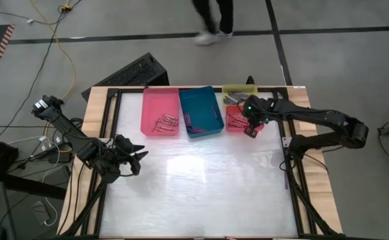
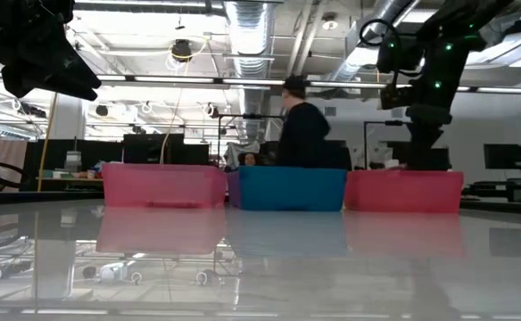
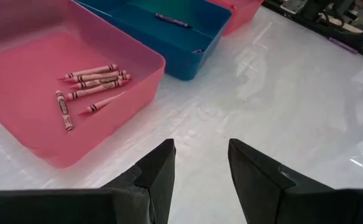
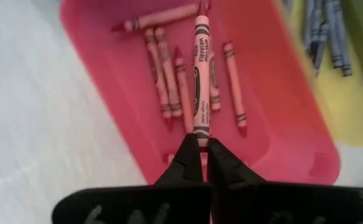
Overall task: Sort crayons
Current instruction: Put the red crayon into the red bin
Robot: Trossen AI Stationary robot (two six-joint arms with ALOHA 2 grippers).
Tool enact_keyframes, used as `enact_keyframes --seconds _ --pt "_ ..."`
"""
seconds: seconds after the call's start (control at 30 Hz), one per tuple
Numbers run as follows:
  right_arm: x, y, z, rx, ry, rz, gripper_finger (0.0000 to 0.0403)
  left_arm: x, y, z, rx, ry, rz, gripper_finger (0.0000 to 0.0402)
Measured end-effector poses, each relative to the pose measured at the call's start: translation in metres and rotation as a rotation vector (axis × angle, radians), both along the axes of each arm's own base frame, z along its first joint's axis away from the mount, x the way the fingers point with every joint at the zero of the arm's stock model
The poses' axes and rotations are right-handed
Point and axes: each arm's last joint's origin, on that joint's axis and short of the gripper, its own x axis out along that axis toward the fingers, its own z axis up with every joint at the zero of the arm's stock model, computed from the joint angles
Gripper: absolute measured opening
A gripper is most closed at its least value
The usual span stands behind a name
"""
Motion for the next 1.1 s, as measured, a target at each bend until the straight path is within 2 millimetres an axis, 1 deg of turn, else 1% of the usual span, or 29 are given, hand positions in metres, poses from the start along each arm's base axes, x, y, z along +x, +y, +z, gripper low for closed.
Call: enact_keyframes --seconds 0.3,0.77,0.97,1.1 --pt "0.0005 -0.0082 0.0025 -0.029 -0.047 -0.032 0.0003 -0.0002 0.0002 -0.0002 0.004 0.004 -0.001 0.0139" --pt "0.0014 -0.0088 0.0031 -0.042 -0.051 -0.015 0.0004 -0.0004 0.0004 -0.0004 0.070 0.034 -0.033 0.0139" --pt "0.0024 -0.0092 0.0038 -0.046 -0.062 -0.013 0.0004 -0.0005 0.0014 0.0002 0.096 0.017 -0.007 0.0139" --pt "0.0027 -0.0089 0.0038 -0.036 -0.072 -0.032 0.0004 -0.0020 0.0030 -0.0010 0.122 0.036 -0.002 0.0139"
